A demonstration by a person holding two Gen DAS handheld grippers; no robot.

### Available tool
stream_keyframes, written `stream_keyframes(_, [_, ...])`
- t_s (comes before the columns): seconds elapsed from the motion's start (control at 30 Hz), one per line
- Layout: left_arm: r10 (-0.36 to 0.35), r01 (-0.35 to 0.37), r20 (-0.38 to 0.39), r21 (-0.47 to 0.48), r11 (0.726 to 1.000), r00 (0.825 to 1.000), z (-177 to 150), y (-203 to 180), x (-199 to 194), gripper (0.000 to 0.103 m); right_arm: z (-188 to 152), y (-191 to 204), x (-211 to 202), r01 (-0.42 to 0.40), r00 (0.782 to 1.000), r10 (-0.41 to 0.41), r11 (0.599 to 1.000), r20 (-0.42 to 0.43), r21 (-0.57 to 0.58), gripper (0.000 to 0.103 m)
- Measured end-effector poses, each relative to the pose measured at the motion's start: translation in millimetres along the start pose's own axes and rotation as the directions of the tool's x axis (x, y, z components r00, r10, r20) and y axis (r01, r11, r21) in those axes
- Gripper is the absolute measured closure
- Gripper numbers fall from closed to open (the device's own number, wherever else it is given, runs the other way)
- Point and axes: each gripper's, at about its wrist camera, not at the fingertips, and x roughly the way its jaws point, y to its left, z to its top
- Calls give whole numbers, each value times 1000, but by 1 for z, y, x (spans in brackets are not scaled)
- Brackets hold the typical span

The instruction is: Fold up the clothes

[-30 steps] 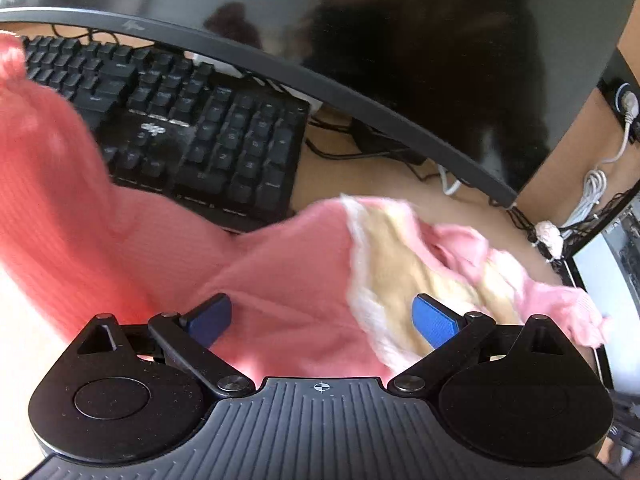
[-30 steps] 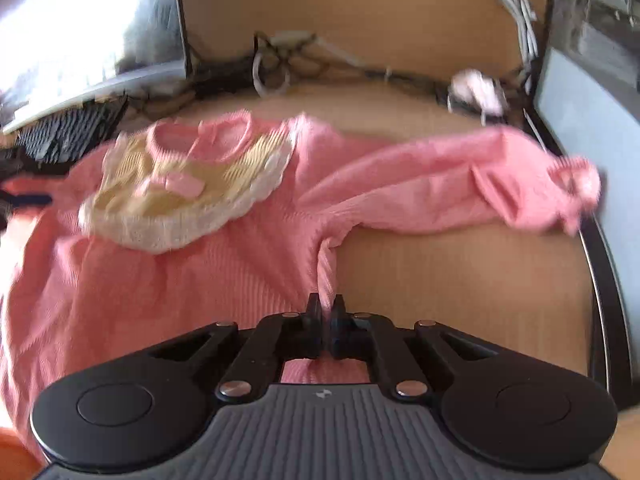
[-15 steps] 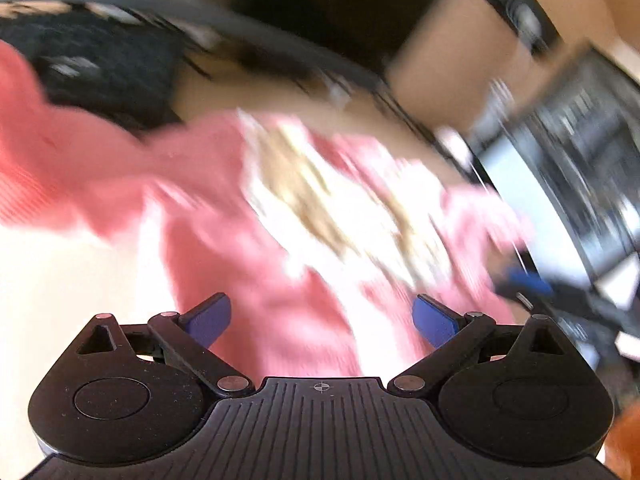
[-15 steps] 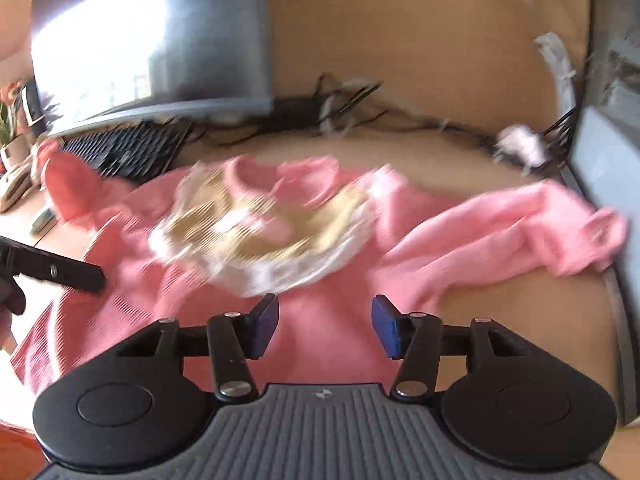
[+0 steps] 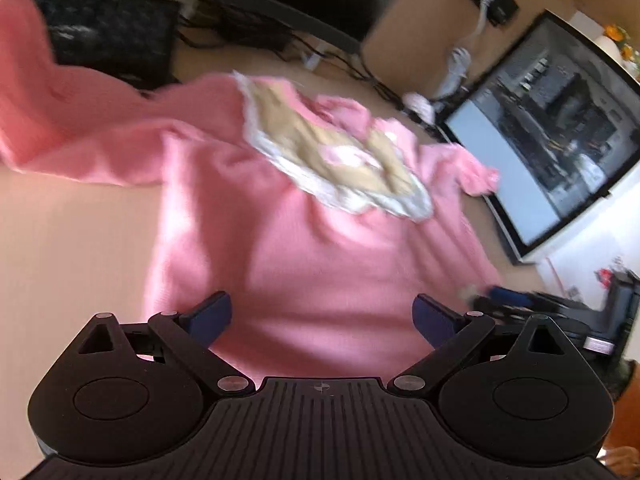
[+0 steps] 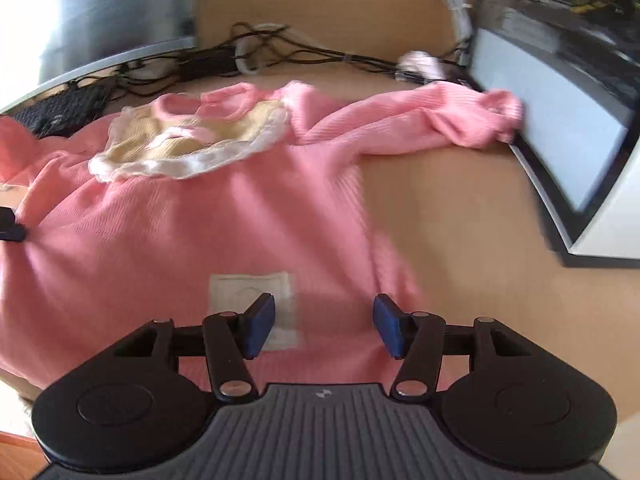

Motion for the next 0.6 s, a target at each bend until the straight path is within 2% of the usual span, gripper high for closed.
stream_keyframes(0.07, [33, -33, 22, -11, 999, 999, 1, 4, -6, 3, 0, -2, -7, -19, 1000, 19, 1000, 25, -4, 48])
stream_keyframes(0.2, [76, -73, 76, -45, 996, 994, -6, -8, -23, 3, -5, 3, -21, -76, 995, 80, 995, 64, -71, 38])
stream_keyframes(0.33, [1, 3, 78, -43, 999, 997, -30, -43, -33, 3, -21, 12, -17, -180, 982, 187, 975, 42, -128, 38])
stream_keyframes(0.43, [44, -43, 48, -7, 999, 998, -47, -64, -22, 3, -32, 15, -16, -200, 977, 210, 964, 38, -175, 34])
stream_keyframes(0.6, [133, -129, 80, -55, 990, 988, -58, -64, -33, 3, -49, 0, -29, -242, 966, 255, 953, 51, -183, 32])
